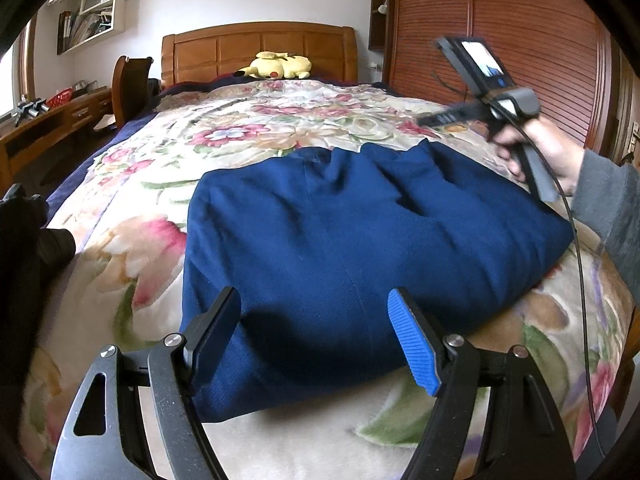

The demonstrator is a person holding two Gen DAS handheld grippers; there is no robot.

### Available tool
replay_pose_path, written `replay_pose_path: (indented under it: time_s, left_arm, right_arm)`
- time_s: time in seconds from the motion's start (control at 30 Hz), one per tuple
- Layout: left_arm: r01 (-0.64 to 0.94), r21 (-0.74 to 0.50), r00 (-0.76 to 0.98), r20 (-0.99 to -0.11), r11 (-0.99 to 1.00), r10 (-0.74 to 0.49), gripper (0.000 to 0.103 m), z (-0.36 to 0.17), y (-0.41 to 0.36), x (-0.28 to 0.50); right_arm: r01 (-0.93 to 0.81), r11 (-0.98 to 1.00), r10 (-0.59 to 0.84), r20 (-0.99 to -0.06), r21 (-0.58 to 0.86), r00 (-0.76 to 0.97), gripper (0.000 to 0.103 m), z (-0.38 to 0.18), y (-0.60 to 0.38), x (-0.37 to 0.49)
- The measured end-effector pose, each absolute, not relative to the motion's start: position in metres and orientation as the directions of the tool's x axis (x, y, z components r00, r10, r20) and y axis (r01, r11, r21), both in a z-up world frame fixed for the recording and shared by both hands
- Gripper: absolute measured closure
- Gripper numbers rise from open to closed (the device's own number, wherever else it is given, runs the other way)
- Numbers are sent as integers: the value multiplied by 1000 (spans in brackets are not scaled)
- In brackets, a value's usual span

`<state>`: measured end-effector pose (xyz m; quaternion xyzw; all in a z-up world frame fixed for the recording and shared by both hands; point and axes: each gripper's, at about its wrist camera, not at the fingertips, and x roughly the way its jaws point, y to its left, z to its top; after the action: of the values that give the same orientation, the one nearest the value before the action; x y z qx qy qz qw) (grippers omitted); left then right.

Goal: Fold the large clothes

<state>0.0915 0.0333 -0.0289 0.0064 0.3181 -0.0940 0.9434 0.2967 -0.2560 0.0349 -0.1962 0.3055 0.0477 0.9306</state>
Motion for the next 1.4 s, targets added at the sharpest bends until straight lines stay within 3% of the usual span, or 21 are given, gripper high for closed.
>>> replay_pose_path:
  time_s: [0.13,0.43,0.5,0.53,0.57,0.67,0.73,0.9,0.93,1.0,1.07,1.1,1.4]
  left_arm:
    - [179,-32,781,-603,983,-161,26,-30,31,90]
    - [169,-24,776,-613,985,-148,26,-32,30,91]
    - [169,-23,776,-614,985,-147,26,-33,30,91]
    - [169,-22,776,-614,985,-147,26,-33,30,91]
    - [169,-23,775,-614,985,-148,26,-33,30,91]
    - [168,-29,773,-616,985,-150,26,-33,31,92]
    - [168,-31,772,-618,985,-150,26,-34,31,93]
    - [168,-31,771,-619,985,-151,26,-34,30,94]
    - [167,-31,772,-617,985,-151,26,-33,30,94]
    - [164,-32,778,-611,986,-149,26,-33,31,93]
    - [162,-33,785,-601,986,-149,26,-30,31,90]
    - [163,-34,788,-597,986,-151,26,-29,32,89]
    - [174,-48,806,-567,984,-170,26,-20,35,79]
  right_arm:
    - [-173,946,-77,-711,-273,699,35,7,-308,316]
    - [-131,985,-5,-785,-110,620,37,-19,-354,338]
    - [-143,987,27,-787,-78,617,51,-18,-357,340]
    - [-160,986,53,-788,-57,613,79,-18,-365,334]
    - [-175,983,68,-787,-51,613,99,-16,-366,331]
    - [-185,976,38,-746,-115,665,100,-5,-368,320]
    - [-89,983,-45,-687,-158,726,100,8,-384,313]
    - [-11,984,-112,-676,-176,728,100,12,-402,307]
    - [-6,983,-120,-668,-183,735,96,14,-401,303]
    - [-4,984,-118,-658,-181,744,78,19,-401,293]
    - [-21,987,-92,-657,-162,748,43,26,-395,275]
    - [-34,988,-76,-655,-154,752,38,27,-390,265]
    - [-131,981,10,-638,-143,770,36,23,-379,166]
